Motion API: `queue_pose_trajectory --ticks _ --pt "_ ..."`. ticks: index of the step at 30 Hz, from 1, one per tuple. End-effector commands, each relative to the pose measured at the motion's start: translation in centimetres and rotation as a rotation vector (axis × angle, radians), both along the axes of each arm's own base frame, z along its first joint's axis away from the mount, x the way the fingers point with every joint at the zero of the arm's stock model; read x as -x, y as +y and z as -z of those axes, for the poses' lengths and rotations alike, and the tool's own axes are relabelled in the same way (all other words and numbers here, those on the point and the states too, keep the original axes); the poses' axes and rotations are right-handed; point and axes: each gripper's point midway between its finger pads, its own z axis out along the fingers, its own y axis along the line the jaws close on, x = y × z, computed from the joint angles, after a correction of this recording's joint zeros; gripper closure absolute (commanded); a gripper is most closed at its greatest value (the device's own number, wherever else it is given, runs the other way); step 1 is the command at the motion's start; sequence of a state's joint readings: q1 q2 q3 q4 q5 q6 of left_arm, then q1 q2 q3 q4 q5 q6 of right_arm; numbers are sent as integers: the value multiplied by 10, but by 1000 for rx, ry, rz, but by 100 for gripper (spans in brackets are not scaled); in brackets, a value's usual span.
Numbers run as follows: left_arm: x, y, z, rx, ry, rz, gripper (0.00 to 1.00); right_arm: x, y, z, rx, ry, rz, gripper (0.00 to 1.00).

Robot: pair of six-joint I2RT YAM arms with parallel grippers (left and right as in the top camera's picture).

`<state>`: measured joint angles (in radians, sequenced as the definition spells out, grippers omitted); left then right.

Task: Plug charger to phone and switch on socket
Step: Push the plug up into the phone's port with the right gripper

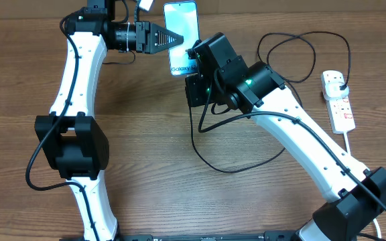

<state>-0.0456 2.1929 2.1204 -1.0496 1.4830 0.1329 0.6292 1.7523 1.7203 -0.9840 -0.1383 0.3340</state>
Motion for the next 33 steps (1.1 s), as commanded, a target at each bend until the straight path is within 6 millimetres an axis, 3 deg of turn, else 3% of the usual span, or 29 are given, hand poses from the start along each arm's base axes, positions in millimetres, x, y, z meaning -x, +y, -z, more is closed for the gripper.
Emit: queue_pose_trajectory --ticks 1,17,33 --pt "11 -1 -31 58 -50 30 96 -1 1 -1 7 -10 10 96" --pt "10 -1 -30 49 -52 26 96 0 9 2 24 -29 5 96" --pt "11 -4 -27 36 -58 26 96 -5 1 4 62 -49 34 96"
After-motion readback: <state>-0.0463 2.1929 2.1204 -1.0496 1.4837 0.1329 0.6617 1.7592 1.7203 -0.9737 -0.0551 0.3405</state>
